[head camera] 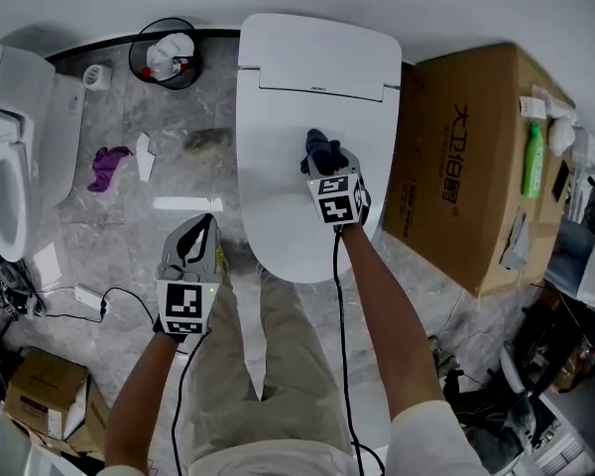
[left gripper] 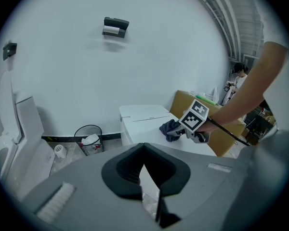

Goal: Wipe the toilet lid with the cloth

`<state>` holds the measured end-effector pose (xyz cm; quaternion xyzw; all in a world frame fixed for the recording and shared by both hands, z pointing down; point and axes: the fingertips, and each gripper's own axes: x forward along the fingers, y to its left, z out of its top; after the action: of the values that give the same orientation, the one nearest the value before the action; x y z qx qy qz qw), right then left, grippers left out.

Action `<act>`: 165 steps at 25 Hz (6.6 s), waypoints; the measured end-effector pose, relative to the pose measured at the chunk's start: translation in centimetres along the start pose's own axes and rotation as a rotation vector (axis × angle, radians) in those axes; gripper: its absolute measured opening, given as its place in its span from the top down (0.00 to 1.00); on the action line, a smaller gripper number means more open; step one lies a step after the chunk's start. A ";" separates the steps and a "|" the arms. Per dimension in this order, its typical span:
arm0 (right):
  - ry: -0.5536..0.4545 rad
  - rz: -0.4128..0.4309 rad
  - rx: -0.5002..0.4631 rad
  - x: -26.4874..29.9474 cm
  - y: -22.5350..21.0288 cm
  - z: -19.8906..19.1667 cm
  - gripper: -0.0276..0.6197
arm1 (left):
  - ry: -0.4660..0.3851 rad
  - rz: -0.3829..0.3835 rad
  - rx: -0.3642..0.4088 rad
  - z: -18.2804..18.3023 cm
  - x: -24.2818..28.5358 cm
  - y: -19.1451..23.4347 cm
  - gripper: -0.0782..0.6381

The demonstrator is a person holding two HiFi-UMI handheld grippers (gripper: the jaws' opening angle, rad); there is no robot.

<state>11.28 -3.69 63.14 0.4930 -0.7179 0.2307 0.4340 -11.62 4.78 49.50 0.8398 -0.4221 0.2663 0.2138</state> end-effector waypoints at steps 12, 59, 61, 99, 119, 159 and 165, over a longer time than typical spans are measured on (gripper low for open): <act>0.023 -0.017 0.022 -0.5 -2.6 -1.5 0.67 | 0.016 -0.020 0.020 -0.2 0.2 -1.0 0.89; 0.238 -0.244 0.009 -4.3 -15.5 -10.3 0.67 | 0.096 0.030 -0.006 -2.4 -0.1 -1.6 0.89; 0.239 -0.243 0.018 -4.1 -15.4 -10.5 0.67 | 0.099 0.059 -0.023 -2.4 -0.5 -0.3 0.89; -0.103 0.214 0.052 -4.8 13.3 2.4 0.68 | 0.121 0.086 -0.115 -4.2 -1.9 1.1 0.89; -0.053 0.295 0.072 -1.4 20.8 1.6 0.68 | 0.138 0.056 -0.088 -4.6 -1.6 0.9 0.89; -0.024 0.113 0.253 -2.1 6.7 -3.8 0.67 | 0.171 -0.023 -0.030 -3.4 2.7 -4.4 0.89; -0.019 0.075 0.263 -2.8 3.9 -5.6 0.67 | 0.163 -0.033 -0.042 -3.1 3.6 -6.0 0.89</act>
<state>10.33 3.61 64.02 0.5208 -0.7034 0.3341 0.3497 -5.67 7.80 53.34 0.8174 -0.3948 0.3215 0.2693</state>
